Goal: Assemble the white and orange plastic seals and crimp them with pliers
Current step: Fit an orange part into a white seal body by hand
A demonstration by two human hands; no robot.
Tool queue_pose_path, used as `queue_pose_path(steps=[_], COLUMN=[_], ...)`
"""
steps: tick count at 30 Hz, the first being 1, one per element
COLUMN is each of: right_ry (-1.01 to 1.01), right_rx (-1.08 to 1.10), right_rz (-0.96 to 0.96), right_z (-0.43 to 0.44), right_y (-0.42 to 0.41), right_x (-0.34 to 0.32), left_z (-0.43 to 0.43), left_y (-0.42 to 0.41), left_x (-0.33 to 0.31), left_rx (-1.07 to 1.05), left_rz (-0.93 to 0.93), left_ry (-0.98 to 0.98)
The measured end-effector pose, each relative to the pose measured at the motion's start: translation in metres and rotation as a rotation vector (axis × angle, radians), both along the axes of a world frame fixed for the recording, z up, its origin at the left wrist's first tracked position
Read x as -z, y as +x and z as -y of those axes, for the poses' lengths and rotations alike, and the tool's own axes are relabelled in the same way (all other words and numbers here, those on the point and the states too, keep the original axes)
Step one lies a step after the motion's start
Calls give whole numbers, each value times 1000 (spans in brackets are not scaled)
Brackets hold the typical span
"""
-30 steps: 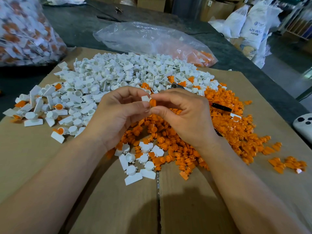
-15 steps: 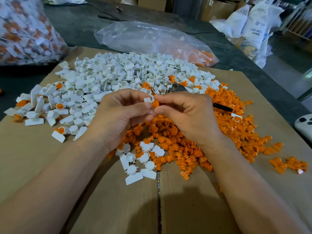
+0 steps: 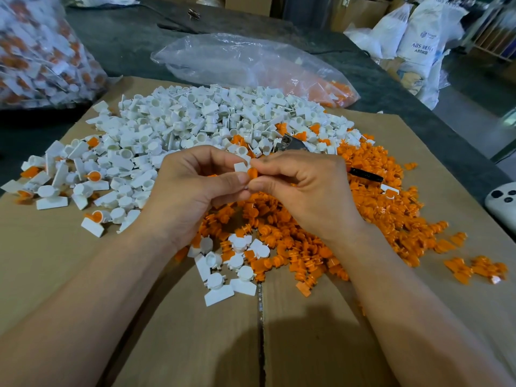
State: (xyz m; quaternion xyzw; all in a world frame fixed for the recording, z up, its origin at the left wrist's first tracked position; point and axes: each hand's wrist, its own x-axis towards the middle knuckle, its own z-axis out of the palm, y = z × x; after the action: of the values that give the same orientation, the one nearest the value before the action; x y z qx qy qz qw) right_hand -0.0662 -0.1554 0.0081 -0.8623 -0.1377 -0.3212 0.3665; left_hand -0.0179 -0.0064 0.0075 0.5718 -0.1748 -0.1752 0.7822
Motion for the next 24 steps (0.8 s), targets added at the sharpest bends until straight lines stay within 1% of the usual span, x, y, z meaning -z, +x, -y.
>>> queue_pose_path(steps=[5, 9, 10, 14, 18, 24], right_ry=[-6, -28, -8, 190, 109, 58], right_rx=[-13, 4, 1, -56, -65, -70], right_rz=[6, 5, -14, -128, -68, -36], right_z=[-1, -3, -3, -4, -4, -3], right_y=[0, -1, -1, -3, -3, -2], right_x=[0, 1, 1, 0, 0, -1], left_z=[1, 3, 4, 3, 1, 2], left_y=[0, 0, 1, 1, 1, 2], left_x=[0, 1, 1, 0, 0, 2], left_rx=[-49, -83, -96, -97, -94, -88], left_rz=[0, 17, 14, -5, 5, 1], left_ry=[6, 50, 52, 19, 48, 39])
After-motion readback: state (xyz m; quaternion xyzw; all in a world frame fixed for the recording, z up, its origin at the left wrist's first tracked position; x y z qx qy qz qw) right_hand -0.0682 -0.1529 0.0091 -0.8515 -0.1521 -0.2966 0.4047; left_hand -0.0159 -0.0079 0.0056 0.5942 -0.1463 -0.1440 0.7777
